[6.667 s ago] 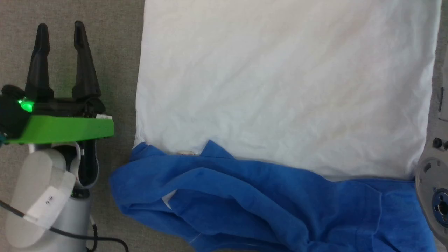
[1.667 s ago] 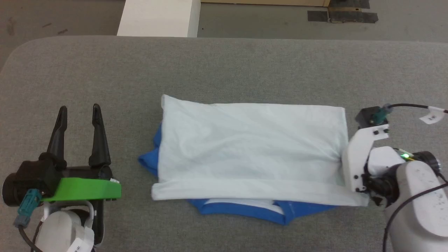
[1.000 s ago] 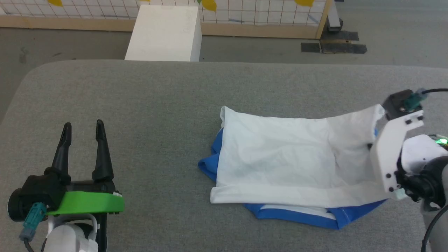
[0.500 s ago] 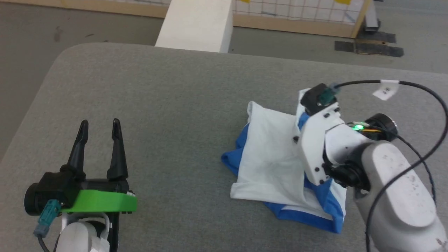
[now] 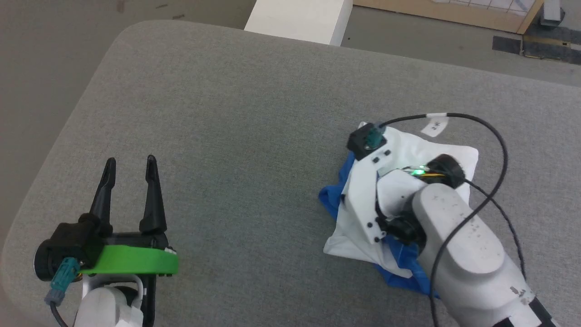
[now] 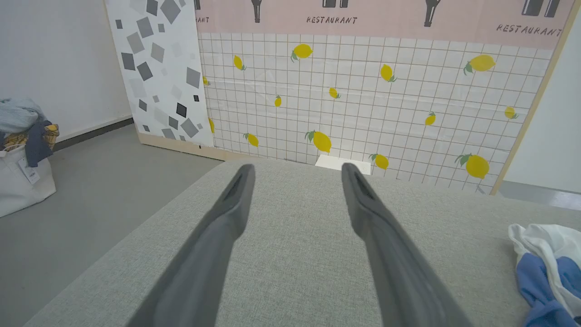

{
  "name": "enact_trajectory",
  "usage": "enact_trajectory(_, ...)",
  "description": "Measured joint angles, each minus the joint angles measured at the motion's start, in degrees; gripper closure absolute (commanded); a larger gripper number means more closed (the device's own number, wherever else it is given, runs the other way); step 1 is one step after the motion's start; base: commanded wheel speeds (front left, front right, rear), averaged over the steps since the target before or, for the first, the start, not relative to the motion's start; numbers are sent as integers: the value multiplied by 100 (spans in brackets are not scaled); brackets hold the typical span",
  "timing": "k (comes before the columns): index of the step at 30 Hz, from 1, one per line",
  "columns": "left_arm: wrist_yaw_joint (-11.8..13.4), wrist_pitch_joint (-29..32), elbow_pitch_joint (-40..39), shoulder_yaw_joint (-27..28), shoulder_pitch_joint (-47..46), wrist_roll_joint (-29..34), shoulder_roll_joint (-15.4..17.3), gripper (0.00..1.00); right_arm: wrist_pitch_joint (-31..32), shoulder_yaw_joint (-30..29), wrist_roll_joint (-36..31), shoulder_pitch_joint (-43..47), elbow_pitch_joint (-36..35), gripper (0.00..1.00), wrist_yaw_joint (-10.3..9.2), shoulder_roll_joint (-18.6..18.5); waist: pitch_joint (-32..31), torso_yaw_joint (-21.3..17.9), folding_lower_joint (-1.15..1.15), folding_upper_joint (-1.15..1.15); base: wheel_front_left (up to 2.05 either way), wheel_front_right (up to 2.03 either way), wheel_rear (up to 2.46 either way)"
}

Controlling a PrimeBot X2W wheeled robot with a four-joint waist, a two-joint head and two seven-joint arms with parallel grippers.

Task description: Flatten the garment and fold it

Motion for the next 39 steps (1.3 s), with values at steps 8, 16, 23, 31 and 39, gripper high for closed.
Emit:
enact_trajectory(8, -1, 0, -9, 89, 14, 11, 7, 0, -547, 698, 1025, -175, -880, 0, 0, 124, -79, -283, 0, 0, 0, 0, 0)
enact_trajectory(16, -2, 0, -164, 169, 59, 92, 18, 0, -485, -498, 393, 220, -1876, 0, 0, -187, -316, -933, 0, 0, 0, 0, 0)
enact_trajectory(23, -19, 0, -183, 141, 73, 105, 4, 0, -1, -1406, -458, 1394, -1963, 0, 0, -307, -464, -1327, 0, 0, 0, 0, 0)
enact_trajectory(31, -19, 0, -146, 16, 73, 101, 9, 0, -7, -1472, -690, 1726, -1282, 0, 0, 51, -386, -1148, 0, 0, 0, 0, 0)
enact_trajectory(39, -19, 0, -82, 75, 77, 94, 35, 0, -131, -1340, -728, 1580, -800, 100, 1, 75, -258, -1018, 0, 0, 0, 0, 0)
